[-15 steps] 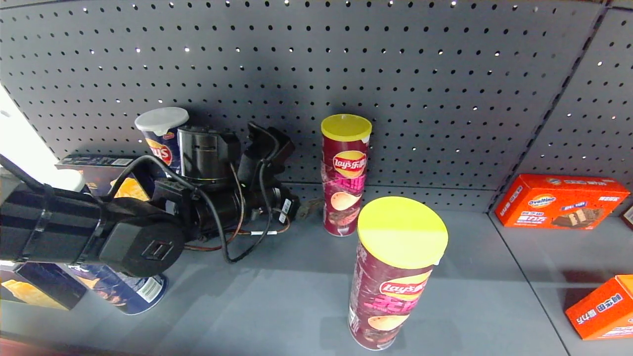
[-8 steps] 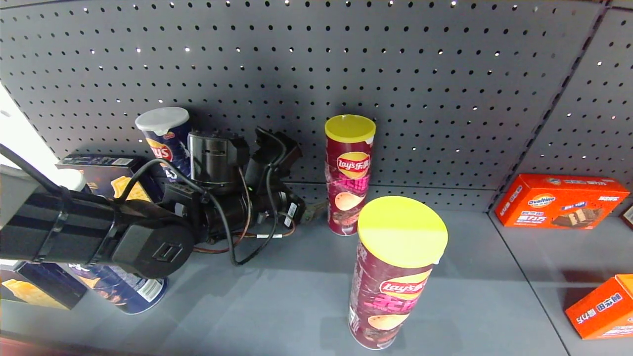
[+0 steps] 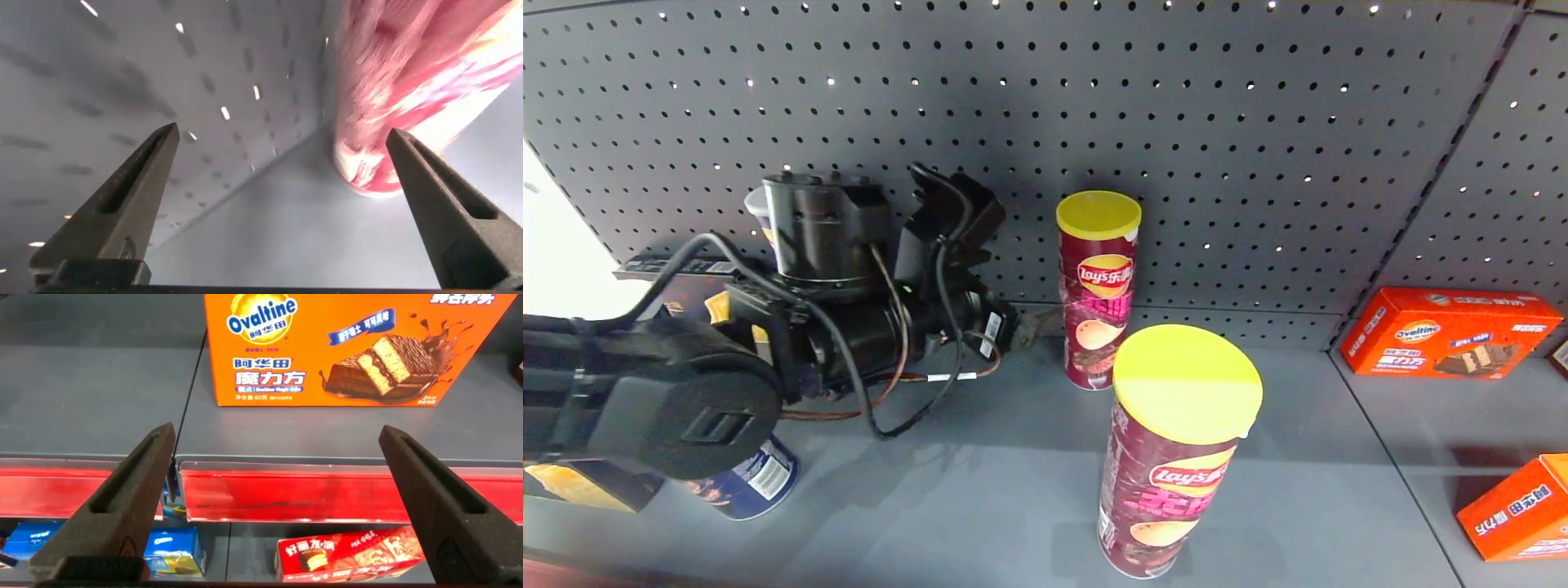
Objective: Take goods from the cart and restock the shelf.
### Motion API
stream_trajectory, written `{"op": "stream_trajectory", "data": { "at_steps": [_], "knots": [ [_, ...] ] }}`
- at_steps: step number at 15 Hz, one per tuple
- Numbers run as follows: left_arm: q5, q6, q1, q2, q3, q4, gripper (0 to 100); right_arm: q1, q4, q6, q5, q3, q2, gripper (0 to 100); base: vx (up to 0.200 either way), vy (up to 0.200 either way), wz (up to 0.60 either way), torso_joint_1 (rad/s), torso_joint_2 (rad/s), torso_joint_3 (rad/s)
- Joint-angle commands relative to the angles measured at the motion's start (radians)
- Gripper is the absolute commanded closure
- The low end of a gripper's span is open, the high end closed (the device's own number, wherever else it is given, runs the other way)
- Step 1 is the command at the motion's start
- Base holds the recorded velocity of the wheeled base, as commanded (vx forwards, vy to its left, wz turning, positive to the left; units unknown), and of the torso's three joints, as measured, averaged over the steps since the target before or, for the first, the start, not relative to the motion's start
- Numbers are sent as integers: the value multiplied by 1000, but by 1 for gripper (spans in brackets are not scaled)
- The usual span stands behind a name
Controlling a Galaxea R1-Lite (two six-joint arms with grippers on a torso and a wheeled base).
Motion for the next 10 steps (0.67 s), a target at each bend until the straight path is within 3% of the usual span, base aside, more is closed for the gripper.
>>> {"op": "stream_trajectory", "data": {
  "at_steps": [1,5,8,10],
  "knots": [
    [35,1,-25,-178,31,19,0,0,0,0,0,0,0,0,0,0,0,0,0,0],
    [104,35,-85,-451,137,19,0,0,0,0,0,0,0,0,0,0,0,0,0,0],
    [159,36,-97,-700,345,21,0,0,0,0,0,0,0,0,0,0,0,0,0,0],
    [265,30,-85,-980,601,87,0,0,0,0,0,0,0,0,0,0,0,0,0,0]
  ]
}}
